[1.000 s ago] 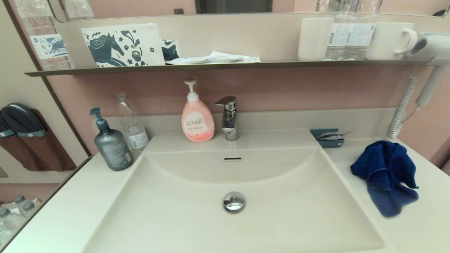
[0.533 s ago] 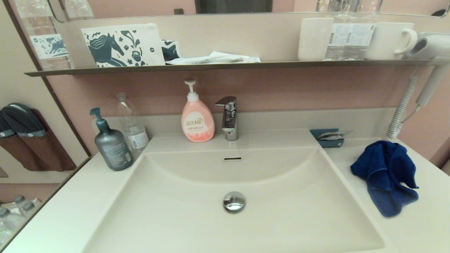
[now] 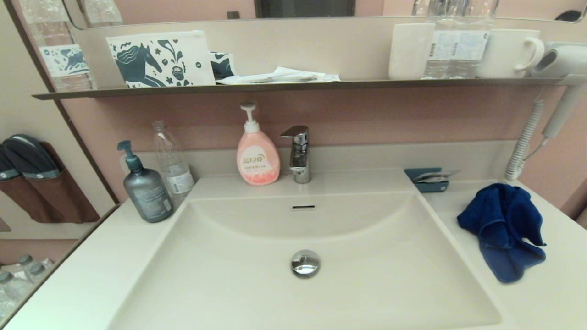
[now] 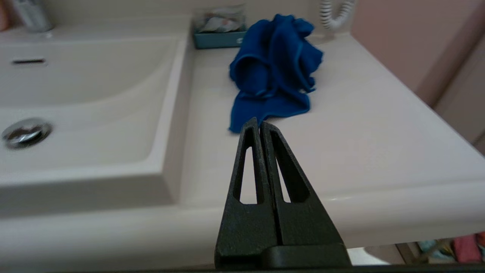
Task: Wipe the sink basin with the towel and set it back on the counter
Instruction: Pick up the cloth
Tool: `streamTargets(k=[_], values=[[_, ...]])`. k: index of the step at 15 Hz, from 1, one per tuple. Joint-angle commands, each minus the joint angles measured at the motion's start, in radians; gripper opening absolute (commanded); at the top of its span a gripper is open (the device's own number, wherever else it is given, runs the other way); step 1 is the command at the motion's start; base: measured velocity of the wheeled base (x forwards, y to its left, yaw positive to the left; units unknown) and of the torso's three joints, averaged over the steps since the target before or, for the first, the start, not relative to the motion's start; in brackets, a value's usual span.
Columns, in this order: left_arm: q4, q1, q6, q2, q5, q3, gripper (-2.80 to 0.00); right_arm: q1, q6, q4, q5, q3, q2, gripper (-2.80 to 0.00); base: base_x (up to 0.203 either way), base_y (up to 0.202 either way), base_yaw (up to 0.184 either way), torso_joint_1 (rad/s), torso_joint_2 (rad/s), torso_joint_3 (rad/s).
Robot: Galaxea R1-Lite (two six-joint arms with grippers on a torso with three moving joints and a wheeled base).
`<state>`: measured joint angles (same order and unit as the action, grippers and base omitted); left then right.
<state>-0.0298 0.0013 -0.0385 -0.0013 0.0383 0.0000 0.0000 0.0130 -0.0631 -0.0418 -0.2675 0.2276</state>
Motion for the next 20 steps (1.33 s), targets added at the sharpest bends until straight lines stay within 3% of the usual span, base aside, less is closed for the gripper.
streamTargets(k=[1,6,9,12,15,16,20], values=[[-0.001,0.000,0.000,0.001,0.000,0.000,-2.80,0.000,0.032,0.020,-0.062,-0.091,0.221,-2.80,0.000,0.000,0.000,0.000,0.00,0.000],[-0.001,0.000,0.000,0.001,0.000,0.000,-2.80,-0.047,0.075,0.162,-0.154,-0.240,0.612,-2.80,0.000,0.000,0.000,0.000,0.00,0.000],[0.001,0.000,0.000,0.001,0.000,0.000,-2.80,-0.241,0.035,0.207,-0.161,-0.356,0.843,-2.80,0.000,0.000,0.000,0.000,0.00,0.000],[-0.001,0.000,0.000,0.001,0.000,0.000,-2.80,-0.441,-0.016,0.220,-0.097,-0.472,1.043,-2.80,0.000,0.000,0.000,0.000,0.00,0.000],[0.000,0.000,0.000,0.001,0.000,0.000,-2.80,-0.520,-0.055,0.223,-0.003,-0.519,1.170,-2.80,0.000,0.000,0.000,0.000,0.00,0.000],[-0.001,0.000,0.000,0.001,0.000,0.000,-2.80,-0.523,-0.068,0.220,0.016,-0.523,1.199,0.00,0.000,0.000,0.000,0.000,0.00,0.000],[0.000,0.000,0.000,0.001,0.000,0.000,-2.80,-0.462,-0.072,0.168,0.027,-0.562,1.259,0.00,0.000,0.000,0.000,0.000,0.00,0.000]])
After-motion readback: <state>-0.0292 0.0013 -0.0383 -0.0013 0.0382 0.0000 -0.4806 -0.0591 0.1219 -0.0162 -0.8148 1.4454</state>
